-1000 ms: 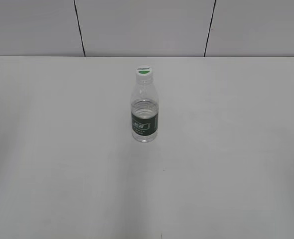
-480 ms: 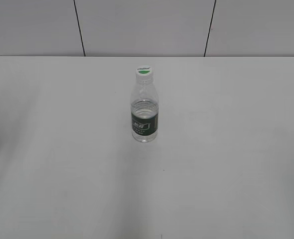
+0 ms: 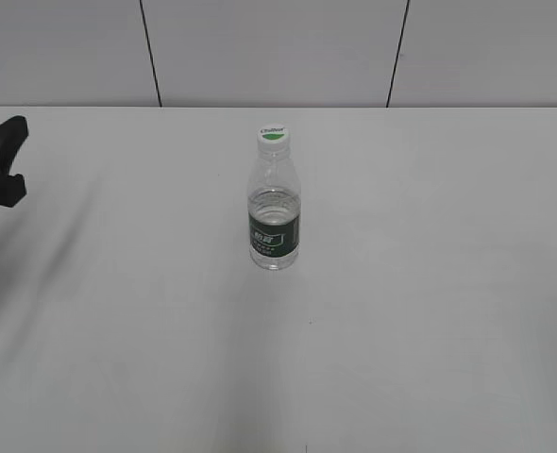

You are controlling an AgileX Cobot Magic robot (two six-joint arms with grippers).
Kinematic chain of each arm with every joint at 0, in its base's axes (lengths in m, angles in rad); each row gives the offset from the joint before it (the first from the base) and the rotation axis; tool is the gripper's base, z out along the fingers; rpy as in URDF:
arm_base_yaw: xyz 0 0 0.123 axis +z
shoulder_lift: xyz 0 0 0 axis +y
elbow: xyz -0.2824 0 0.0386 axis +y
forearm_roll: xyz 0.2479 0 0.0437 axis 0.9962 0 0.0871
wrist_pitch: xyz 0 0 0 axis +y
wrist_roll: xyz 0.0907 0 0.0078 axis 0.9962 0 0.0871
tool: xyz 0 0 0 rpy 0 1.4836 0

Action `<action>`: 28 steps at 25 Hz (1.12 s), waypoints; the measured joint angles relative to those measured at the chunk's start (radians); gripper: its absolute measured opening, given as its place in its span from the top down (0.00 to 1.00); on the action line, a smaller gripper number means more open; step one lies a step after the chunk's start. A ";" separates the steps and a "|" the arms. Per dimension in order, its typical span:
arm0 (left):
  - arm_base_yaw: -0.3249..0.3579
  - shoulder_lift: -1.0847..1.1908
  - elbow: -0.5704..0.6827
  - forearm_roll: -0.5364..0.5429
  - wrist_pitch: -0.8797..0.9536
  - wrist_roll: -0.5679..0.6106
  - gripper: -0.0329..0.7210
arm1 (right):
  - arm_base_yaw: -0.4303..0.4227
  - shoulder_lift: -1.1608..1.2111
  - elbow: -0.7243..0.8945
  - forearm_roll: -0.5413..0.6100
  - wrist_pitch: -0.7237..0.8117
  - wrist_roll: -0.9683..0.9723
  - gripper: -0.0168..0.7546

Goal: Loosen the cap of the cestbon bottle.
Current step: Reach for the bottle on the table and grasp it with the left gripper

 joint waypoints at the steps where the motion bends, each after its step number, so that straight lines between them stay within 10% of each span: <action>1: 0.000 0.024 0.000 0.021 -0.025 -0.015 0.36 | 0.000 0.000 0.000 0.000 0.000 0.000 0.22; 28: 0.000 0.514 -0.249 0.663 -0.188 -0.250 0.18 | 0.000 0.000 0.000 0.000 0.000 0.000 0.22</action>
